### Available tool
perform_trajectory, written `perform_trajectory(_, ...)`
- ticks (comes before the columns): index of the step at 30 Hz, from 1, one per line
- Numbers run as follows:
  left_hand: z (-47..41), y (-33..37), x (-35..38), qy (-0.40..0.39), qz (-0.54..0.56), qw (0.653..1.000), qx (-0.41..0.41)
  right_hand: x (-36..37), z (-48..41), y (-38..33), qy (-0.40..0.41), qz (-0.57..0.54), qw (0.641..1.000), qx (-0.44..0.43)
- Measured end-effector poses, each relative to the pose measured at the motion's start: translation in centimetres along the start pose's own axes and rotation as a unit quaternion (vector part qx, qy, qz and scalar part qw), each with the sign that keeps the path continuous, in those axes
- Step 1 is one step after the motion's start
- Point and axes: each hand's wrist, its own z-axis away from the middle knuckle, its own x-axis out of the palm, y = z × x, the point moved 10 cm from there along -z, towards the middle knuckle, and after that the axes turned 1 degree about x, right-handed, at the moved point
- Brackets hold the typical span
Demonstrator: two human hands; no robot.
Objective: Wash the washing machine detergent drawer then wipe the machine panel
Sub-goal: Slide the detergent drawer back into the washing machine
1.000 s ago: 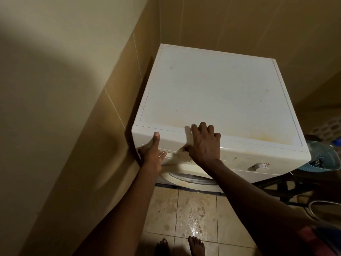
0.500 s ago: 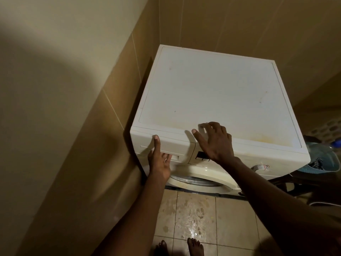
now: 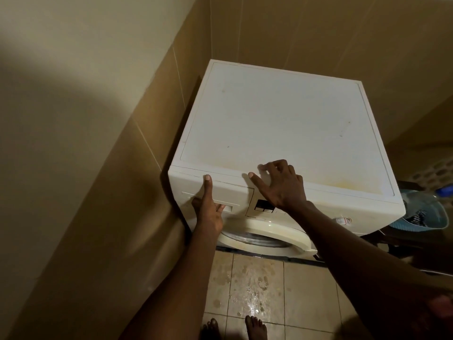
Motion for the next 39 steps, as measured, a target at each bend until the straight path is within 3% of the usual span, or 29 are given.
perform_trajectory(8, 3.3, -0.5, -3.2, -0.001, 0.009, 1.0, -0.001, -0.1, -0.4, -0.3, -0.025, 0.021, 0.999, 0.0)
perform_trajectory(18, 9.3, -2.4, -9.9, 0.062, 0.005, 0.998, -0.018, 0.1, 0.1, -0.8, -0.083, 0.036, 0.996, -0.008)
perform_trajectory(27, 10.2, -1.8, -10.4, 0.051, -0.034, 0.998, -0.032, 1.3, 1.8, -1.1, -0.159, 0.011, 0.987, -0.03)
perform_trajectory(39, 9.8, -2.0, -10.8, 0.025, -0.049, 0.998, -0.024, 2.0, 1.6, -0.6, -0.178, -0.008, 0.982, -0.06)
